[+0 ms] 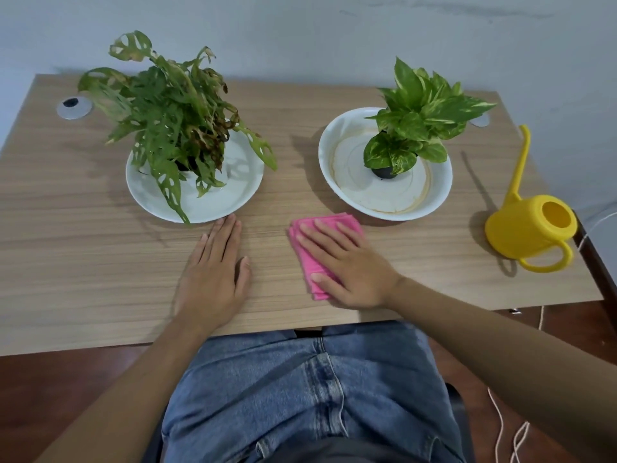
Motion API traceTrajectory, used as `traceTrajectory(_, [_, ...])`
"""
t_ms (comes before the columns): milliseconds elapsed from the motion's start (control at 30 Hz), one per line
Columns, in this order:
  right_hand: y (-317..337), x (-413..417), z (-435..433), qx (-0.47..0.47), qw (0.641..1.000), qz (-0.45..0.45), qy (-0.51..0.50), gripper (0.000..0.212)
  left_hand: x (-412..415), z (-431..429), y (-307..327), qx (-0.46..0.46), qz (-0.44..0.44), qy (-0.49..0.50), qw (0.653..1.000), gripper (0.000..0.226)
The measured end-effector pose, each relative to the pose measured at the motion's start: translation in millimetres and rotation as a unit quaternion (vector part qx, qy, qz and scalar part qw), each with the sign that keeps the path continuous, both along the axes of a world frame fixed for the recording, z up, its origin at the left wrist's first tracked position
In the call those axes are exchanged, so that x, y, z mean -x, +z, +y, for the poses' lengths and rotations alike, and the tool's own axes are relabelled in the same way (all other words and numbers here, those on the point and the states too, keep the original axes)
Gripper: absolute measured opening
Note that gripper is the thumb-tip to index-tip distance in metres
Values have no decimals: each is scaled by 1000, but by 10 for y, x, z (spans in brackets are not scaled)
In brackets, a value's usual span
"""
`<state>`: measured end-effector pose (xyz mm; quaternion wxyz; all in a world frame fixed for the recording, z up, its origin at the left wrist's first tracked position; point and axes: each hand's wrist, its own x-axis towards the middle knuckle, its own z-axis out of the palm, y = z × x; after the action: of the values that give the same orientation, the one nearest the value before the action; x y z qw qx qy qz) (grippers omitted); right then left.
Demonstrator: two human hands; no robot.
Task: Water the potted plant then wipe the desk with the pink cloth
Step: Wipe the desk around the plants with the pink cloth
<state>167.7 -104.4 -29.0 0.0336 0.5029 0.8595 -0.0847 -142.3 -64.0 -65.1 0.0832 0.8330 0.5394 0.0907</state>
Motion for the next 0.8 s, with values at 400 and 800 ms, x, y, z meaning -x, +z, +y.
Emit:
traceTrajectory(400, [-92, 348, 280, 1, 999, 39, 6, 78, 40, 13, -8, 0, -2, -13, 1000, 68])
traceTrajectory(800, [-61, -303, 121, -11, 997, 20, -68, 74, 50, -11, 0, -8, -15, -5, 1000, 67])
